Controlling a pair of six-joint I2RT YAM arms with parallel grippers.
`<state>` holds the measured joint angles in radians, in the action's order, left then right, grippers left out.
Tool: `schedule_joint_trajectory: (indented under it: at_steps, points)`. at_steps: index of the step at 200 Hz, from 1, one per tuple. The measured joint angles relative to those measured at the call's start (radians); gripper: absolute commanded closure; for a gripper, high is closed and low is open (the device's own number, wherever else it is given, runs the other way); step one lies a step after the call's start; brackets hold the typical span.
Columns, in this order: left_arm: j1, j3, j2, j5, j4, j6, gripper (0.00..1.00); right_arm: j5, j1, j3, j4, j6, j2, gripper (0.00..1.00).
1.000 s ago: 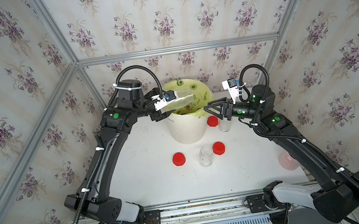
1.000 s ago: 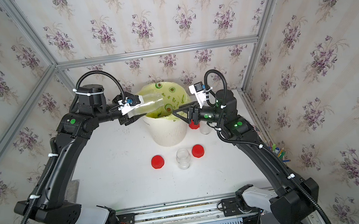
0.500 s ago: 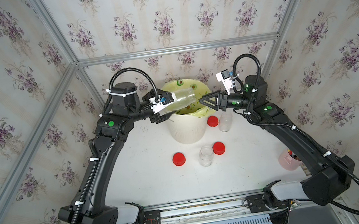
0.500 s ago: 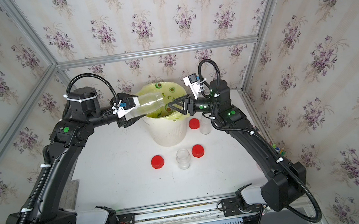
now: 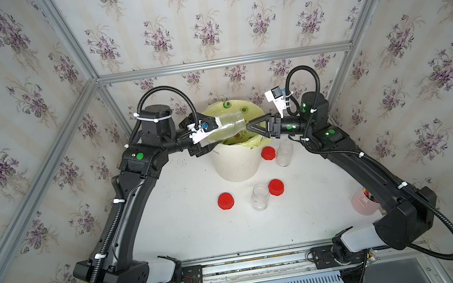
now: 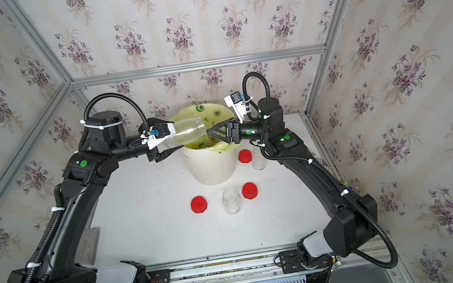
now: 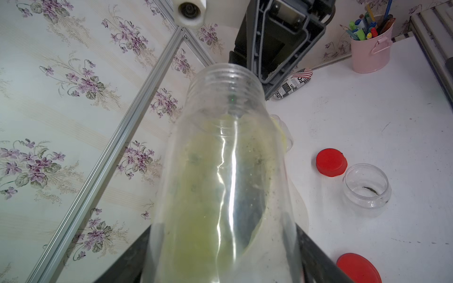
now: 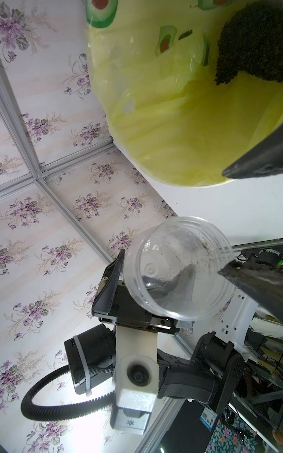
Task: Empty moldy tea leaves from jars
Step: Place the jar at the center of the board.
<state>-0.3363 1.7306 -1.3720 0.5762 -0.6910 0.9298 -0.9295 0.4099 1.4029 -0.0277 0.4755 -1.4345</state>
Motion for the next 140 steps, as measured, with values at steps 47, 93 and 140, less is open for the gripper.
schedule_joint_trajectory:
  at_steps: [47,93,140]
  points:
    - [-0.004,-0.008,0.003,0.033,-0.006,0.001,0.23,0.0,0.031,0.043,0.001,-0.006,-0.034,0.47]
    - [-0.004,-0.009,0.003,0.048,-0.016,0.003,0.23,0.002,0.045,0.047,0.002,-0.012,-0.035,0.49]
    - [-0.005,-0.009,0.003,0.073,-0.043,0.006,0.22,0.006,0.087,0.071,0.002,-0.023,-0.068,0.64]
